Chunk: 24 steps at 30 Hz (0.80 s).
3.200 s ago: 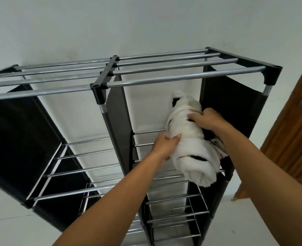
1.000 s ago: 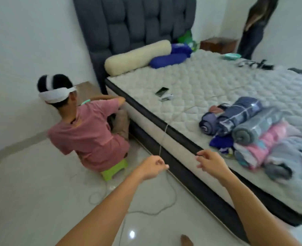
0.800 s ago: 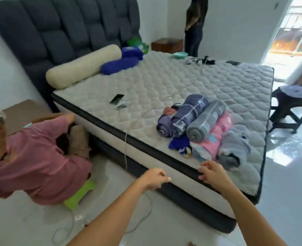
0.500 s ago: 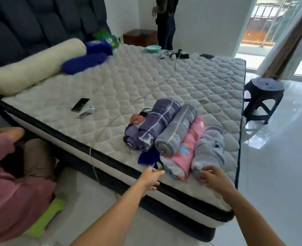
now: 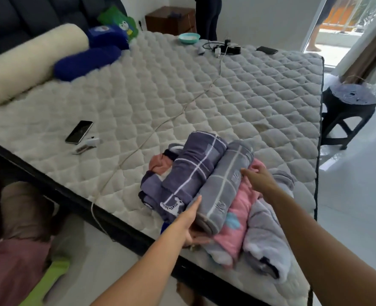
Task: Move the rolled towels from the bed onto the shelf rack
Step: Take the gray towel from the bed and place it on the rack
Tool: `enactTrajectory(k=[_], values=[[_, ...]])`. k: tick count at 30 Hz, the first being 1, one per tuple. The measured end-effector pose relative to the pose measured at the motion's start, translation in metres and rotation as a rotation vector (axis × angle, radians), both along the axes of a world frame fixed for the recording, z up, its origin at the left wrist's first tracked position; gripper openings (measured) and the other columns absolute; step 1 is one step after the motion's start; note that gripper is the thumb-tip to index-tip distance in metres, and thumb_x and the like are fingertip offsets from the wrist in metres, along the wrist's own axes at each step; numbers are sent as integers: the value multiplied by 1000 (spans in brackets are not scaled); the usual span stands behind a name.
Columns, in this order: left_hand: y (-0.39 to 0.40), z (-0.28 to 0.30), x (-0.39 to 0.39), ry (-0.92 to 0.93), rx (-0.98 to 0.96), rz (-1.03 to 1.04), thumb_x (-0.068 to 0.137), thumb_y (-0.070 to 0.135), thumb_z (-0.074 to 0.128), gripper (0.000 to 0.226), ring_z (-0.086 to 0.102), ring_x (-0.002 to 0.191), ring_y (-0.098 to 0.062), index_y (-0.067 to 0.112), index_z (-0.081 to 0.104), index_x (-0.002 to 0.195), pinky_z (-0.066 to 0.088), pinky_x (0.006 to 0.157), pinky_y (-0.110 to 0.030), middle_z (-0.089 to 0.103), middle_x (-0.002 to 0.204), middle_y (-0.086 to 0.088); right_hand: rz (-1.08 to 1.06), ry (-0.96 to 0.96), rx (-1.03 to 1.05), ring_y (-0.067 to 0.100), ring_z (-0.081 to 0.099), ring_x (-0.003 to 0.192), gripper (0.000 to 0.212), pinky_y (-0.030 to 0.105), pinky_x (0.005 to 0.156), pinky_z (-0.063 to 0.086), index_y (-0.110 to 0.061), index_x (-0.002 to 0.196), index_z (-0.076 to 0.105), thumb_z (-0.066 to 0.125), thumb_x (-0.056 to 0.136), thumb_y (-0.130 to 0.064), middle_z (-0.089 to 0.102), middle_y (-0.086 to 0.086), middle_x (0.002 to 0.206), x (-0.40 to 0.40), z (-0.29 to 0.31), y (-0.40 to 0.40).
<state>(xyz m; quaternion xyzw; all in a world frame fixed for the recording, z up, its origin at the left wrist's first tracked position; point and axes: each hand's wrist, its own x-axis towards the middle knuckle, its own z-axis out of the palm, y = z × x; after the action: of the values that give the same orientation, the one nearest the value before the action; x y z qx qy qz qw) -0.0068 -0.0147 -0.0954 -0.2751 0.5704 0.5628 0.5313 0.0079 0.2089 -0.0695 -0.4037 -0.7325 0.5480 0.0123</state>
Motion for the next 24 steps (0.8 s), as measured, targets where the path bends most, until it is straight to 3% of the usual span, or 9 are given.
enactTrajectory(k=[2,4,7,11,18,24], values=[[-1,-6,-12,-60,8,-98,58,73,70,95,64,107,-35,12,50,129,59,71,-47,64,122,-17,12,-11,51,28,58,101,54,44,91,50,-9,128,49,65,84,-35,60,10,110,-24,-4,16],[-5,-13,-23,-107,22,-182,58,73,69,94,65,110,-34,13,52,128,58,77,-46,65,123,-16,35,-28,89,33,52,122,70,48,104,43,-10,139,39,66,82,-41,52,13,134,-47,-6,31],[-10,-18,-31,-140,54,-302,54,77,67,96,65,111,-31,15,55,127,59,76,-39,66,124,-14,74,-17,86,33,45,131,78,46,107,40,-10,145,32,64,83,-43,43,15,147,-75,-7,49],[-9,-13,-30,-94,21,-338,47,78,65,97,69,100,-28,18,57,124,58,62,-33,67,124,-12,132,-81,57,34,51,122,66,44,99,45,-8,135,45,61,85,-48,51,15,137,-92,-14,57],[-10,-11,-13,-16,38,-253,57,70,67,86,73,88,-25,21,53,126,59,67,-38,69,115,-10,6,32,-1,31,55,104,62,37,79,46,-7,128,49,63,83,-47,57,16,125,-79,-18,56],[-25,-16,18,56,47,-212,56,56,81,85,58,118,-32,20,53,128,53,87,-57,60,130,-11,-82,228,-17,23,54,88,48,35,71,43,-9,108,57,64,79,-46,59,9,101,-40,14,40]])
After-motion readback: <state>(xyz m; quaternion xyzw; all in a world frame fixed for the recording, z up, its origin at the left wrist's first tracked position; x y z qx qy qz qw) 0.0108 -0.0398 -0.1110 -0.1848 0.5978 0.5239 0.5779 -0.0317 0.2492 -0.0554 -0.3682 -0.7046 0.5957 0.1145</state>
